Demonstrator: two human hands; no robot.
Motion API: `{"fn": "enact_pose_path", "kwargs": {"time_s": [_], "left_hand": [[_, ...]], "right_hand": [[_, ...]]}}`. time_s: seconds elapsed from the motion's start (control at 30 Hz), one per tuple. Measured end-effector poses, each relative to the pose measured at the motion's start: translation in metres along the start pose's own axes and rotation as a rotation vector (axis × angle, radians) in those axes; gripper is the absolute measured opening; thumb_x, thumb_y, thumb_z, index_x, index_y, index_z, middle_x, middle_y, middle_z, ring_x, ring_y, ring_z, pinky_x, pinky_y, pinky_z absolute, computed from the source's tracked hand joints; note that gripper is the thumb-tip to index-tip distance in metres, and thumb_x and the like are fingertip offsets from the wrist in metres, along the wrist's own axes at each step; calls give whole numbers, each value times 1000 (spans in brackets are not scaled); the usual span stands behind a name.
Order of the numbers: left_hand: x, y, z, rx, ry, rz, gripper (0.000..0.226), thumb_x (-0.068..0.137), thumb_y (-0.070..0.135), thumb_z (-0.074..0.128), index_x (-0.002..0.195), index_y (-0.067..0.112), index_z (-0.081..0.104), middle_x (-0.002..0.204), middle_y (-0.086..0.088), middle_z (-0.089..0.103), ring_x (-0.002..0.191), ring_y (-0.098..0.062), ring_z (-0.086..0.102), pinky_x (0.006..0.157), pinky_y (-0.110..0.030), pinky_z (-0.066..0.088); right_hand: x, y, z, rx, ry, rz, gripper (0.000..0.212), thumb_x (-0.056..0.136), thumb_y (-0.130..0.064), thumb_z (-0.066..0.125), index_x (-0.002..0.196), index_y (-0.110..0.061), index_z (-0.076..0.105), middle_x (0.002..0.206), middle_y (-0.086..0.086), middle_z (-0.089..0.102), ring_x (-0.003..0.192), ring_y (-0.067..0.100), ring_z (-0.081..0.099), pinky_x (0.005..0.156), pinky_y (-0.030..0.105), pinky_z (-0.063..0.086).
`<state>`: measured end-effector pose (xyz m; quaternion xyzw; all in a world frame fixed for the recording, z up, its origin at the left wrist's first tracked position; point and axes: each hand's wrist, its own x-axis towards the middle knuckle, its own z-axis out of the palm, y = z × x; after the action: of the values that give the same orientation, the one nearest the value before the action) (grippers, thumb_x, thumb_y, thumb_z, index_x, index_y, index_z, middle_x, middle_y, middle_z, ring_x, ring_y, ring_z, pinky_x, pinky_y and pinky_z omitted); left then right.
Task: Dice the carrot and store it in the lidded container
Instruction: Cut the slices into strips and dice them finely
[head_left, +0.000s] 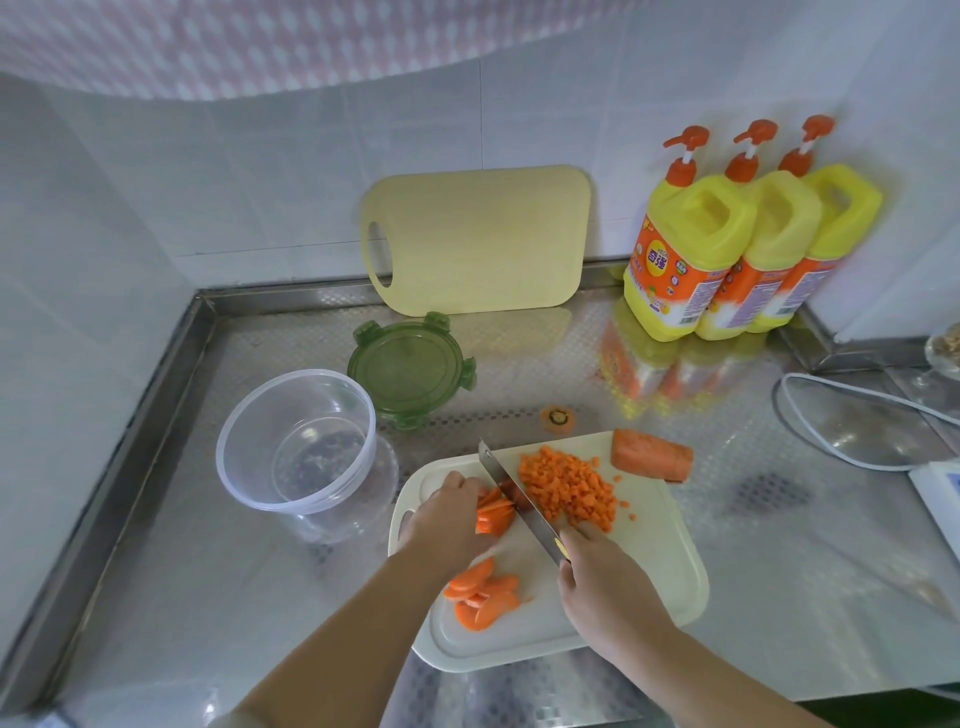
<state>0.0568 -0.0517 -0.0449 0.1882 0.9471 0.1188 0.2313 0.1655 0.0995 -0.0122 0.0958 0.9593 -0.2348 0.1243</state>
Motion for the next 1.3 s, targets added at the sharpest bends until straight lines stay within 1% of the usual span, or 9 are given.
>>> {"fn": "enact_pose_path", "kwargs": {"time_s": [0.17,0.3,0.43,0.6,0.67,0.83,0.93,1.07,1.3], "left_hand": [[3,9,0,-27,31,1,51,86,33,64,132,21,46,126,2,45,115,-18,53,91,-34,48],[4,18,0,-63,37,14,51,87,30,63,133,20,46,128,0,44,116,-19,53,91,-30,46],[3,17,0,-48,53,-36,50,86,35,64,131,22,47,124,1,44,112,-20,55,86,-34,50],[1,12,-1,-108,72,-66,51,85,32,68,132,22,49,124,0,47,111,-17,55,80,-28,46],[1,12,-1,-143,73,-76,52,84,30,69,132,21,51,123,-1,49,109,-18,55,83,-28,47],[-2,14,-2,-205,81,-81,55,81,38,72,130,21,53,122,0,49,109,-16,54,79,-25,43],[-4,17,-3,-197,94,-71,52,83,42,69,128,22,53,119,1,49,106,-16,55,78,-27,46],[-7,24,-3,-139,110,-87,41,86,42,61,123,24,55,114,2,49,100,-19,58,70,-30,47],[-14,29,-1,-150,147,-109,43,88,43,57,126,25,50,123,4,48,104,-20,58,74,-32,47]], "right_hand": [[3,3,-3,-9,12,37,33,98,-17,34,129,-17,46,122,-5,50,94,11,52,73,18,38],[3,7,-7,-7,25,81,27,98,-17,36,121,-18,50,116,-5,52,94,12,54,76,22,44],[2,4,-9,-25,17,53,31,98,-17,35,127,-19,48,121,-6,50,100,12,55,78,21,43],[-1,-2,-8,-81,14,10,39,99,-19,33,138,-22,38,129,-7,45,102,13,56,79,23,47],[-2,-1,-9,-108,5,0,43,100,-20,32,143,-22,32,132,-8,43,102,12,57,79,23,46],[-2,2,-10,-100,14,25,42,99,-19,33,141,-21,36,130,-9,45,102,11,57,80,23,48],[-1,0,-9,-84,5,35,39,99,-18,33,138,-20,39,129,-7,46,103,11,56,80,22,46],[-2,-1,-13,-46,18,66,31,98,-17,35,126,-19,48,123,-7,49,100,12,56,81,24,48],[-12,-9,-19,-52,23,-8,32,99,-19,34,131,-22,41,124,-7,48,94,14,58,72,23,42]]}}
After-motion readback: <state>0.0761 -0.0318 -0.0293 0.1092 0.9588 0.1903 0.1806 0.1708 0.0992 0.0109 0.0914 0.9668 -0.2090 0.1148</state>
